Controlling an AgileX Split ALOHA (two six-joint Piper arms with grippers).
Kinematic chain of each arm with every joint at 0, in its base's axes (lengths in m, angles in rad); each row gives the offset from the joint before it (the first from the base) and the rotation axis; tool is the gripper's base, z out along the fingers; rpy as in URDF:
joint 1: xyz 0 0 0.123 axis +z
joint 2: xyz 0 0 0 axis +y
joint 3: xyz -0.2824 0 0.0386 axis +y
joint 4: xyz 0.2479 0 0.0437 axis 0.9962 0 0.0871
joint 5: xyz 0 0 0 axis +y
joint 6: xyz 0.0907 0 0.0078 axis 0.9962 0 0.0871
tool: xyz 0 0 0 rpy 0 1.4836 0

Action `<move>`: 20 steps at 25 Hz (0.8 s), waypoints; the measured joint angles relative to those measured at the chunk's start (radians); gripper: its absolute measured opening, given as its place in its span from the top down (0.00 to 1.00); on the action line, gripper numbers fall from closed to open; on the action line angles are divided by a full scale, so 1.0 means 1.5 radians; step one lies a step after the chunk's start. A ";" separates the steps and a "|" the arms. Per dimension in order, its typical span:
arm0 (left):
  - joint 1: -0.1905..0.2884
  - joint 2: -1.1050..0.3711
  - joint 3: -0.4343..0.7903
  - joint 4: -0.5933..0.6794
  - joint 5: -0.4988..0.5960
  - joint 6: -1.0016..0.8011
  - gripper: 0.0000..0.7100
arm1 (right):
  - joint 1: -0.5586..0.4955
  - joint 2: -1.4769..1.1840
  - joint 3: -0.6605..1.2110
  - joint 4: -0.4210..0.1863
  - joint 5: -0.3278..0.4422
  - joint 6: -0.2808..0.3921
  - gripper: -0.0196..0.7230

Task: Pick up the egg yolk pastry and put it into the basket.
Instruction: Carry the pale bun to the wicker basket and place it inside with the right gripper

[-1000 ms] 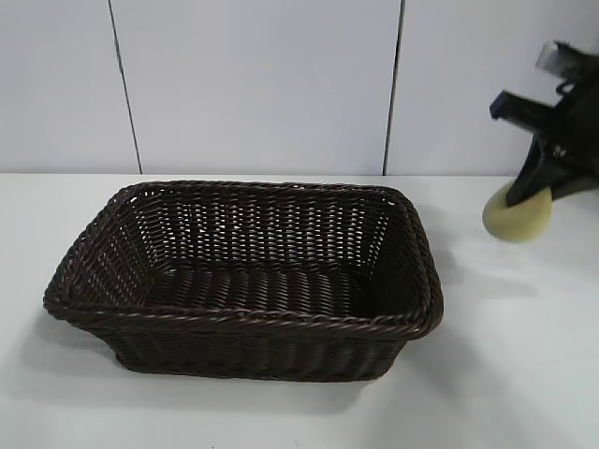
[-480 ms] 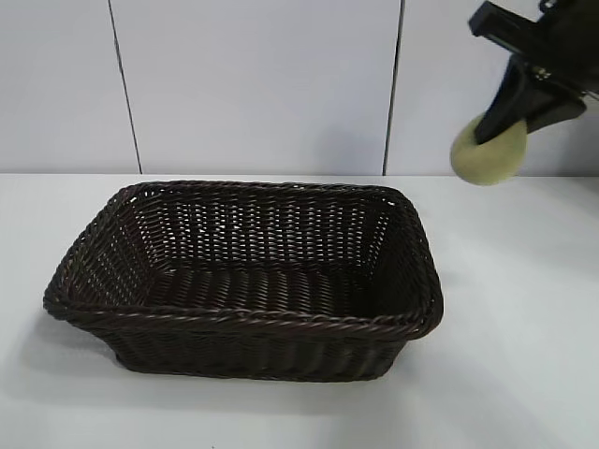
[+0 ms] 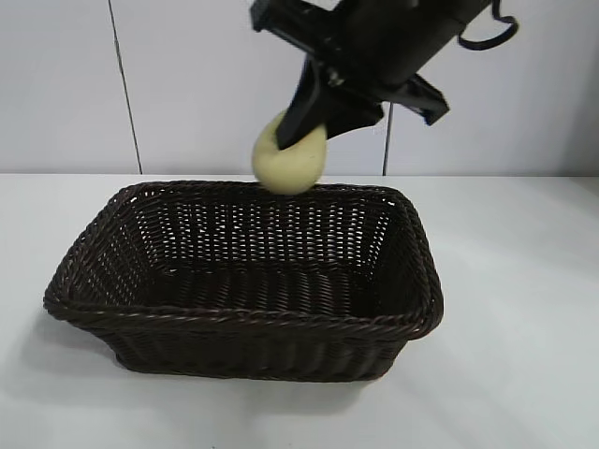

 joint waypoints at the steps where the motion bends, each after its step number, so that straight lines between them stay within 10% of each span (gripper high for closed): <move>1: 0.000 0.000 0.000 0.000 0.000 0.000 0.19 | 0.012 0.013 0.000 0.001 -0.016 0.005 0.92; 20: 0.000 0.000 0.000 0.000 0.000 0.000 0.19 | 0.029 0.204 -0.003 0.022 -0.143 0.019 0.89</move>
